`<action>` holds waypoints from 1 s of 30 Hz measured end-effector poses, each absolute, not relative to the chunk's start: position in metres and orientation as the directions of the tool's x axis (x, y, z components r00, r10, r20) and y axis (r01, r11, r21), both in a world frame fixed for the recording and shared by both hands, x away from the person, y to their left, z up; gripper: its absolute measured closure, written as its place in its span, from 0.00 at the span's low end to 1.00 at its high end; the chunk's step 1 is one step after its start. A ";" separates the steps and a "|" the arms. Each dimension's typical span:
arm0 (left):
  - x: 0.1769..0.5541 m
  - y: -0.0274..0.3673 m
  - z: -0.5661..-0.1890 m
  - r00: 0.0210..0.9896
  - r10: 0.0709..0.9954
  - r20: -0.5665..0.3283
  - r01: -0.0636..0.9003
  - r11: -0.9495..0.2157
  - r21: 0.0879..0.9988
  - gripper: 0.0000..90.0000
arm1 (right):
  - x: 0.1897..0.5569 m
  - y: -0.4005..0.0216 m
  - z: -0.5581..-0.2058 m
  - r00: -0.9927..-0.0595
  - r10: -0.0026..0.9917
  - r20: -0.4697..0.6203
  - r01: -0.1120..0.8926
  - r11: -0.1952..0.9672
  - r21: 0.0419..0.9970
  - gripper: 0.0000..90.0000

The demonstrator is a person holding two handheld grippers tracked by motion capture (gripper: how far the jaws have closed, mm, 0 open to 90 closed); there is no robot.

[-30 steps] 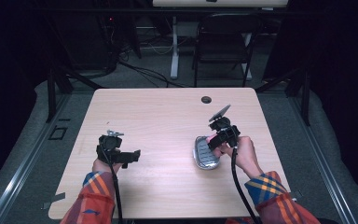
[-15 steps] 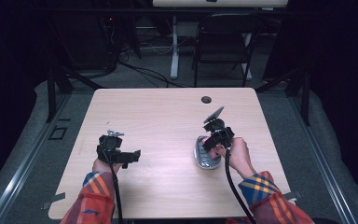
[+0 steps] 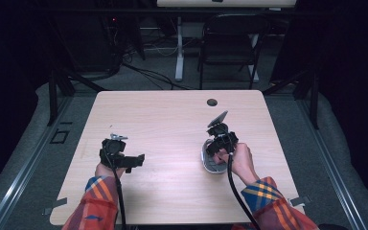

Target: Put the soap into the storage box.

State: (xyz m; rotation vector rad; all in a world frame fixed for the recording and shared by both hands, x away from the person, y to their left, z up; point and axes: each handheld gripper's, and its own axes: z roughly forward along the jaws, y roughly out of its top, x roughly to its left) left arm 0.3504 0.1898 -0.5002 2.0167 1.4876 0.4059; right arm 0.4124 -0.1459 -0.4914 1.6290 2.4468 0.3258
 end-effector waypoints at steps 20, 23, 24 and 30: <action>0.350 0.189 -0.500 0.330 0.939 -0.100 0.761 -0.201 0.617 0.03 | 0.405 -0.157 -0.471 -0.407 0.912 0.048 0.864 0.367 0.345 0.34; 0.350 0.189 -0.500 0.331 0.939 -0.099 0.760 -0.203 0.617 0.03 | 0.403 -0.163 -0.466 -0.431 0.901 0.049 0.854 0.390 0.344 0.32; 0.350 0.189 -0.500 0.331 0.938 -0.099 0.760 -0.203 0.617 0.03 | 0.403 -0.165 -0.464 -0.436 0.898 0.048 0.852 0.395 0.343 0.32; 0.350 0.189 -0.500 0.330 0.939 -0.101 0.760 -0.201 0.618 0.03 | 0.399 -0.177 -0.459 -0.446 0.893 0.051 0.841 0.400 0.365 0.23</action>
